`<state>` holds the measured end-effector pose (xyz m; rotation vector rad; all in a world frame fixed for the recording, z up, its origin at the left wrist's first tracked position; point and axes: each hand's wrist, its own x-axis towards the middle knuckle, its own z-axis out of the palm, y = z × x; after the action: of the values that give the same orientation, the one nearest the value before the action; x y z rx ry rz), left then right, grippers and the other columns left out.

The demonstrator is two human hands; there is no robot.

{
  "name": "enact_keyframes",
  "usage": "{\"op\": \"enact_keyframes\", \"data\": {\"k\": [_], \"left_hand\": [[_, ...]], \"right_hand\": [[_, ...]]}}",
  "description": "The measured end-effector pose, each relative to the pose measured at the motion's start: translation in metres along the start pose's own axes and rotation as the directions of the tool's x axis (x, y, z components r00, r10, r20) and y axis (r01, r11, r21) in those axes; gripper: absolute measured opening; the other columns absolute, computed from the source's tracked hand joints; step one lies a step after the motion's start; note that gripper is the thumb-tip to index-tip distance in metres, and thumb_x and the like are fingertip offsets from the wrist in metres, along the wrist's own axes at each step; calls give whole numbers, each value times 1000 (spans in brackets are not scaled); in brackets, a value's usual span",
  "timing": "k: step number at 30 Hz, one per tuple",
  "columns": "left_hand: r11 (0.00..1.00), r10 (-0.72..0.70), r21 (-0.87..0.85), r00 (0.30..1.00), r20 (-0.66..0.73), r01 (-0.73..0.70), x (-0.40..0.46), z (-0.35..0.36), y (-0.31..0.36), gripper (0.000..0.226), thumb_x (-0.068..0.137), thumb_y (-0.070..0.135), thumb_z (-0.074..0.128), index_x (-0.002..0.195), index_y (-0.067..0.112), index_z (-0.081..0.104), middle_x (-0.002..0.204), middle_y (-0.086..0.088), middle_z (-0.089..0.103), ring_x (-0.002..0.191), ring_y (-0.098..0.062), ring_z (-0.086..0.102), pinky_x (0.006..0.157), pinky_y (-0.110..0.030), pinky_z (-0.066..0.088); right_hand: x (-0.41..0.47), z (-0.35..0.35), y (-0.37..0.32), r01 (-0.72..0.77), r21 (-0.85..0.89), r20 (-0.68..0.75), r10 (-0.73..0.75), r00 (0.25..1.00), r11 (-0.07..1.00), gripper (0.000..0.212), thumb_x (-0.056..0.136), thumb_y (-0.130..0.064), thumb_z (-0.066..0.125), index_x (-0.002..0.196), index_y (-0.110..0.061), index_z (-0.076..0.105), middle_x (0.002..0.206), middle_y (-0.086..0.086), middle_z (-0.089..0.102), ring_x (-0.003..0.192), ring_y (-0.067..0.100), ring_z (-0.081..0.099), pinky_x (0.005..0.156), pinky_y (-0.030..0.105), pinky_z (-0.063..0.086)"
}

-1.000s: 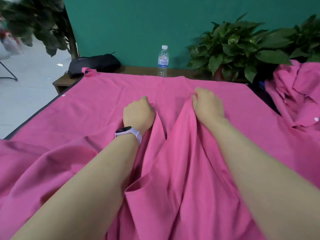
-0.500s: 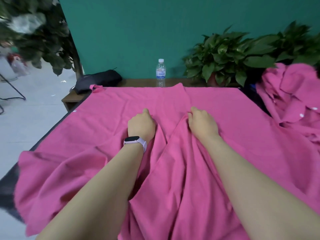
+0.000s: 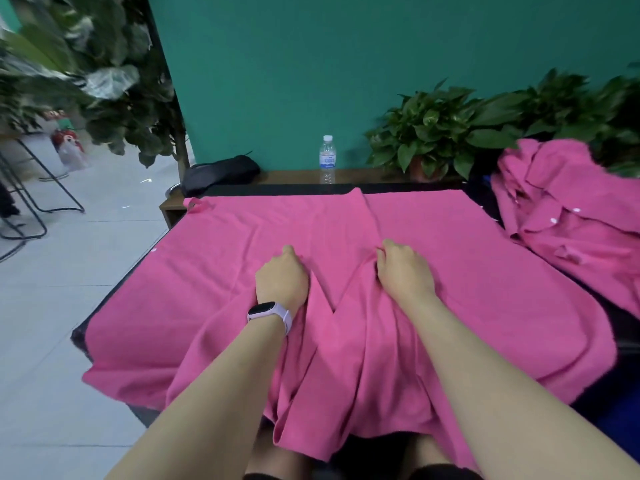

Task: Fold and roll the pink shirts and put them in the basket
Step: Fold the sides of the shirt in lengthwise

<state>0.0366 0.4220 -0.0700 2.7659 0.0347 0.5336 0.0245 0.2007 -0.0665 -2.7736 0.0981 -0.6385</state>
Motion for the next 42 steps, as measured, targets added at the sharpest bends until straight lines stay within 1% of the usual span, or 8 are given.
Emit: {"op": "enact_keyframes", "data": {"k": [5,11,18,24,29,32,35,42], "left_hand": [[999,-34,26,999,17,33,-21,-10,-1,9,98,16,36,92,11,40,65,-2,47,52,-25,38,58,-36,31],[999,-54,5,996,76,53,-18,-29,10,16,100,15,35,104,8,49,94,-17,65,71,-32,47,65,-38,36],[987,67,-111,919,-389,-119,13,-71,24,17,105,23,33,96,12,40,69,-10,54,63,-38,49,56,-40,31],[989,48,-96,844,-534,-117,78,-98,46,24,105,30,32,96,11,43,71,-10,54,67,-41,51,58,-40,27],[1000,-8,-13,919,-394,3,138,-78,43,14,101,17,35,105,10,47,91,-20,66,76,-40,56,62,-41,30],[999,-40,-7,995,-96,40,155,-40,37,18,98,16,42,109,10,54,109,-22,65,95,-42,62,71,-38,37],[998,-55,9,989,140,54,156,-1,23,19,100,18,42,113,9,54,115,-20,63,92,-38,58,73,-37,39],[996,0,84,1000,5,0,146,56,6,3,94,14,37,93,15,39,79,-12,56,67,-33,47,61,-38,33]], "right_hand": [[-24,-11,-1,20,14,-19,-20,1000,1000,27,106,-27,42,106,-8,61,92,15,69,82,37,65,65,40,40],[-31,-22,-4,39,23,-152,-35,988,999,29,107,-32,40,93,-12,54,85,9,65,76,35,62,62,38,33],[-29,-19,-2,52,144,-197,-23,980,988,28,106,-31,43,82,-17,45,78,4,58,72,31,56,61,35,27],[-25,-13,2,53,149,-187,-24,982,987,26,106,-30,45,85,-15,49,76,6,61,71,35,57,60,36,26],[-23,-11,3,63,155,-205,-30,978,986,24,105,-30,47,88,-15,55,78,6,64,71,33,58,59,35,27],[-21,-9,4,39,135,-181,-14,983,990,24,105,-31,46,86,-17,50,71,5,60,67,34,58,58,35,26],[-18,-6,4,31,90,-142,-18,990,995,24,106,-33,43,88,-16,48,69,7,60,66,36,59,57,37,28],[-13,-4,3,84,55,-71,-80,994,995,23,103,-33,49,86,-17,51,74,10,65,70,38,60,57,39,29]]}}
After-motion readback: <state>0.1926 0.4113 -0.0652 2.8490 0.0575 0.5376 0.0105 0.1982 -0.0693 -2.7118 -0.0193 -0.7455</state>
